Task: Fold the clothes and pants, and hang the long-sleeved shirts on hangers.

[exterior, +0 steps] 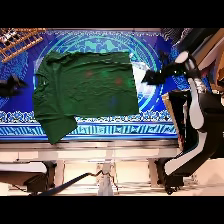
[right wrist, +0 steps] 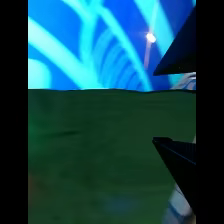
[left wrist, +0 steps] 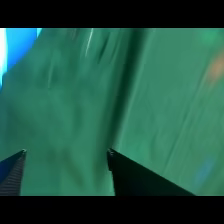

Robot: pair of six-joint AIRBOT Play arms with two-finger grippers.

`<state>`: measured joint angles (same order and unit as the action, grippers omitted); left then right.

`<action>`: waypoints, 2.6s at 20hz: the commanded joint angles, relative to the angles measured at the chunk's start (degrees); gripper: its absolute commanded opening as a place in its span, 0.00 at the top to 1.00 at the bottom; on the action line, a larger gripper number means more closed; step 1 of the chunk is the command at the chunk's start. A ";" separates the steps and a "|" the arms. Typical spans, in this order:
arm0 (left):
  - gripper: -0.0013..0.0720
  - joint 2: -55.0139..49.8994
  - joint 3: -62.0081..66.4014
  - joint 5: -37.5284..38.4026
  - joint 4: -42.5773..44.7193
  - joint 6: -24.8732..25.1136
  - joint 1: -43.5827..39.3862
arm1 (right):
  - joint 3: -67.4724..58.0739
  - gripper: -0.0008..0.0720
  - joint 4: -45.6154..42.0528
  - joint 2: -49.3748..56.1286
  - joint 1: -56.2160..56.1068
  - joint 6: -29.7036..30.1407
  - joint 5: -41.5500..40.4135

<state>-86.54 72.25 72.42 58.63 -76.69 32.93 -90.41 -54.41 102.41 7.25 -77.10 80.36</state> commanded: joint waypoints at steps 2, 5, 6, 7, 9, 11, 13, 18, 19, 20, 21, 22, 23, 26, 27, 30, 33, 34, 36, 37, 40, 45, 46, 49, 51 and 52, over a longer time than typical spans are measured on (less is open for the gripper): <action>0.18 16.52 -29.44 -7.39 1.81 5.20 1.36 | 19.87 0.39 6.29 -7.02 4.17 8.20 5.07; 0.18 19.04 -33.53 -7.69 1.84 5.20 2.32 | 25.75 0.45 6.36 -7.34 3.30 12.39 2.86; 0.18 19.10 -33.51 -7.15 1.99 5.18 2.32 | 26.69 0.45 6.05 -7.34 3.19 12.79 1.95; 0.18 19.08 -33.53 -6.82 1.99 5.18 2.29 | 27.19 0.45 5.14 -7.34 3.19 13.27 0.63; 0.18 18.97 -33.53 -7.30 2.86 5.20 2.29 | 27.26 0.45 2.99 -7.32 3.19 13.46 -1.68; 0.18 18.49 -33.55 -9.14 3.04 5.22 2.27 | 27.26 0.45 2.49 -6.95 3.17 13.86 -2.86; 0.18 17.75 -33.55 -10.97 2.82 5.22 2.16 | 27.26 0.45 2.10 -6.25 2.45 14.93 -3.45; 0.20 15.91 -33.55 -15.74 0.66 5.70 2.01 | 27.26 0.45 2.14 -4.85 -2.10 16.50 -5.92; 0.29 14.86 -33.57 -15.89 -1.81 8.33 1.75 | 27.26 0.49 2.14 -4.72 -3.17 16.46 -6.14; 0.55 13.86 -33.57 -15.63 -4.57 10.99 1.55 | 27.26 0.57 2.16 -4.74 -4.04 16.35 -5.86; 0.80 12.92 -33.57 -15.34 -6.38 12.57 1.38 | 27.26 0.78 2.43 -4.74 -4.74 16.35 -5.29; 0.97 12.35 -33.57 -14.51 -6.88 12.59 1.36 | 27.26 0.96 2.99 -4.85 -5.03 16.24 -4.74; 0.98 12.41 -33.55 -13.40 -6.56 12.66 1.53 | 27.19 0.97 3.67 -5.42 -5.03 16.22 -4.42; 0.98 15.93 -30.38 -4.70 -7.50 12.68 5.86 | 26.32 0.97 3.41 -12.96 -4.04 16.11 -4.55; 0.98 18.16 -28.00 -1.86 -8.81 12.92 7.58 | 24.83 0.97 2.89 -17.07 -3.74 16.13 -4.50; 0.97 24.52 -22.40 0.72 -1.25 8.22 11.17 | 20.35 0.97 0.44 -24.63 -3.72 13.35 -5.09; 0.39 25.44 -23.58 0.63 5.51 3.74 11.19 | 21.16 0.97 0.44 -25.11 -4.20 10.62 -4.85; 0.32 24.79 -24.92 0.17 4.04 3.69 10.32 | 21.84 0.97 0.28 -25.09 -4.44 10.69 -5.42; 0.32 22.47 -28.13 -1.86 3.48 4.04 8.02 | 22.86 0.97 0.31 -25.09 -4.44 10.67 -6.47; 0.32 21.00 -29.44 -2.51 3.48 4.04 7.23 | 23.10 0.97 0.24 -25.09 -4.44 10.71 -6.69; 0.32 15.98 -31.01 -4.17 -0.72 5.62 5.42 | 23.21 0.97 -0.02 -25.09 -4.44 10.75 -7.93; 0.33 10.36 -31.01 -7.61 -8.37 6.40 4.92 | 23.19 0.97 -0.02 -25.11 -4.44 12.81 -8.37; 0.33 9.94 -31.01 -8.70 -8.55 6.40 4.92 | 23.19 0.97 0.00 -25.11 -4.44 13.62 -8.37; 0.40 8.98 -31.01 -9.14 -9.18 6.43 4.92 | 23.19 0.97 0.00 -25.11 -4.44 13.81 -8.48; 0.44 8.52 -31.04 -8.33 -9.20 6.40 4.92 | 23.19 0.97 -0.02 -25.11 -4.44 13.81 -8.59; 0.44 8.28 -31.06 -8.52 -9.20 6.38 4.92 | 23.19 0.97 -0.02 -25.11 -4.44 13.79 -8.81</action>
<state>-77.32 41.23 64.18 50.06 -70.35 37.89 -67.24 -54.41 77.32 2.85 -63.66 71.94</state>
